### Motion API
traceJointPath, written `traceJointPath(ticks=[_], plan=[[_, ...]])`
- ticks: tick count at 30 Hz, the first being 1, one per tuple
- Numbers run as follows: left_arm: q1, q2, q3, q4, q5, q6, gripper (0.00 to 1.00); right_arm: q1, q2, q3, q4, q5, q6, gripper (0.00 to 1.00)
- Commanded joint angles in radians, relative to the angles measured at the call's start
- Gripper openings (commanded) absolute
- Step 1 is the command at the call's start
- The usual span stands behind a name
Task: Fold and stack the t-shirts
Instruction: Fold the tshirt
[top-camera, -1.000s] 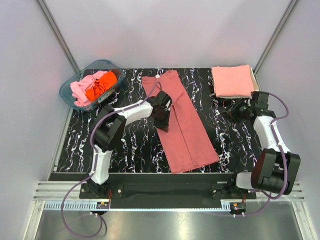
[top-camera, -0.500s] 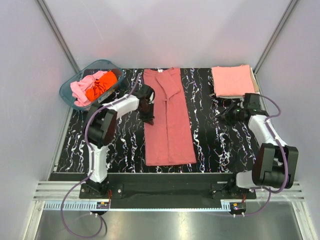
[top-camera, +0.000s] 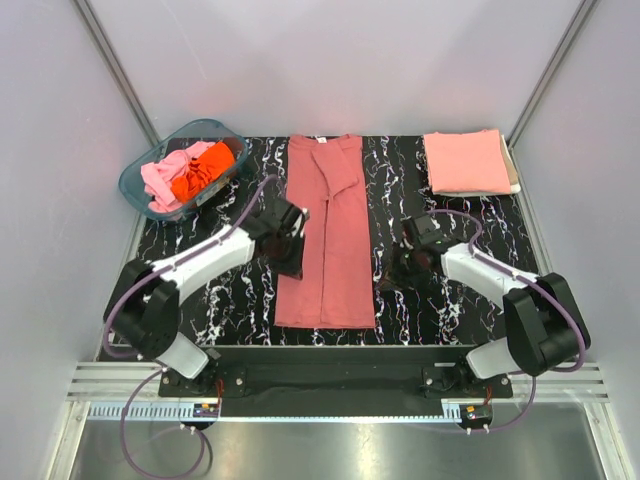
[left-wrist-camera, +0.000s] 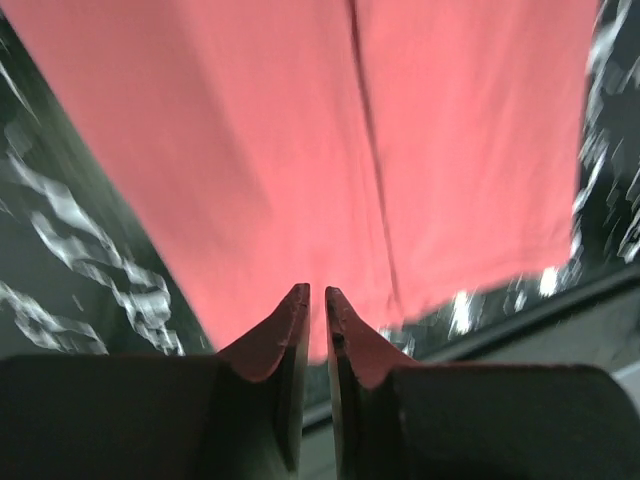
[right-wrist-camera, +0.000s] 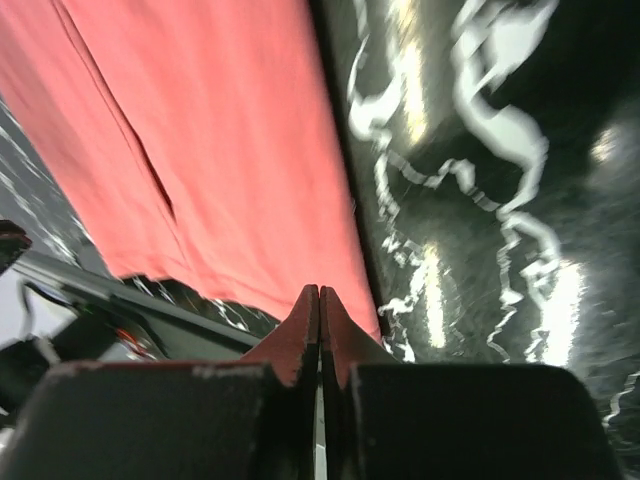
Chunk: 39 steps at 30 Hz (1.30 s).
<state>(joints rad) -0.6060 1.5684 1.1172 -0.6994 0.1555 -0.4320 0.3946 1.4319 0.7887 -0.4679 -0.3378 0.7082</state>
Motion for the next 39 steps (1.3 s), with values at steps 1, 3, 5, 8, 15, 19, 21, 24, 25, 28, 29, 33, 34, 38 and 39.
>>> traceJointPath(ticks=[1,3,5,8,15,19,21,24,25,28,29,33,34,38,39], plan=[[-0.009,-0.085,-0.169,0.023,0.006,-0.08,0.16,0.088,-0.025,-0.026,-0.011,0.071,0.049,0.0],[-0.011,-0.129,-0.259,0.052,0.047,-0.112,0.15,0.139,-0.034,-0.039,-0.011,0.086,0.062,0.0],[-0.02,-0.154,-0.305,0.08,0.046,-0.132,0.14,0.17,-0.039,-0.043,-0.009,0.106,0.077,0.0],[-0.028,-0.191,-0.358,0.095,0.036,-0.162,0.14,0.213,-0.037,-0.051,-0.011,0.131,0.096,0.0],[-0.041,-0.162,-0.422,0.112,0.001,-0.185,0.14,0.233,0.045,-0.075,-0.002,0.178,0.093,0.0],[-0.054,-0.142,-0.438,0.123,-0.007,-0.191,0.13,0.24,0.068,-0.091,0.008,0.197,0.091,0.0],[-0.057,-0.153,-0.444,0.121,-0.01,-0.198,0.13,0.243,0.076,-0.094,0.006,0.204,0.089,0.0],[-0.06,-0.171,-0.442,0.112,-0.025,-0.203,0.13,0.245,0.079,-0.106,0.005,0.226,0.093,0.0],[-0.06,-0.172,-0.439,0.109,-0.03,-0.203,0.13,0.245,0.078,-0.109,0.005,0.227,0.096,0.0],[-0.06,-0.182,-0.421,0.094,-0.025,-0.2,0.15,0.248,0.053,-0.109,-0.003,0.218,0.106,0.0],[-0.06,-0.195,-0.412,0.084,-0.031,-0.195,0.15,0.25,0.026,-0.106,-0.017,0.217,0.109,0.0],[-0.06,-0.243,-0.326,0.0,-0.068,-0.18,0.17,0.254,-0.056,-0.077,-0.061,0.215,0.122,0.0],[-0.06,-0.263,-0.317,-0.005,-0.074,-0.18,0.17,0.254,-0.079,-0.072,-0.073,0.214,0.123,0.0],[-0.061,-0.278,-0.318,0.005,-0.054,-0.192,0.18,0.268,-0.105,-0.071,-0.067,0.206,0.126,0.0],[-0.06,-0.275,-0.326,0.017,-0.051,-0.192,0.18,0.279,-0.105,-0.071,-0.069,0.207,0.134,0.0]])
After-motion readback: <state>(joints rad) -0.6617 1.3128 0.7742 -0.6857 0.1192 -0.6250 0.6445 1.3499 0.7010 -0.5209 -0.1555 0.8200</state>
